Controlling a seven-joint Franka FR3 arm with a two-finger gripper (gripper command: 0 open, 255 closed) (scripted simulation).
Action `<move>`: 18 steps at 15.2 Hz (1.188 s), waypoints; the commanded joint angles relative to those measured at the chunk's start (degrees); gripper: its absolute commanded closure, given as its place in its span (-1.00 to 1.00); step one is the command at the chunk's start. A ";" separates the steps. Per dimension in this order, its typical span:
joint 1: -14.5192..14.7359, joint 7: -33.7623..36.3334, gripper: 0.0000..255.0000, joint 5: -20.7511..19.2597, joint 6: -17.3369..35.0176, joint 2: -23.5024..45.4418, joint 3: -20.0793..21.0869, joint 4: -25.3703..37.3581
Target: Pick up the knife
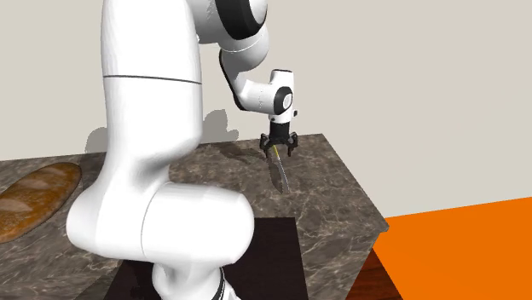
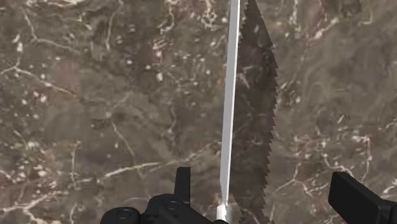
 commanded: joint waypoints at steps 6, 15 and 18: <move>-1.64 -2.00 -1.00 1.61 3.15 6.94 1.16 3.16; -1.98 -2.33 1.00 2.17 4.62 8.71 1.63 3.43; -1.98 -2.33 1.00 2.17 4.62 8.72 1.63 3.44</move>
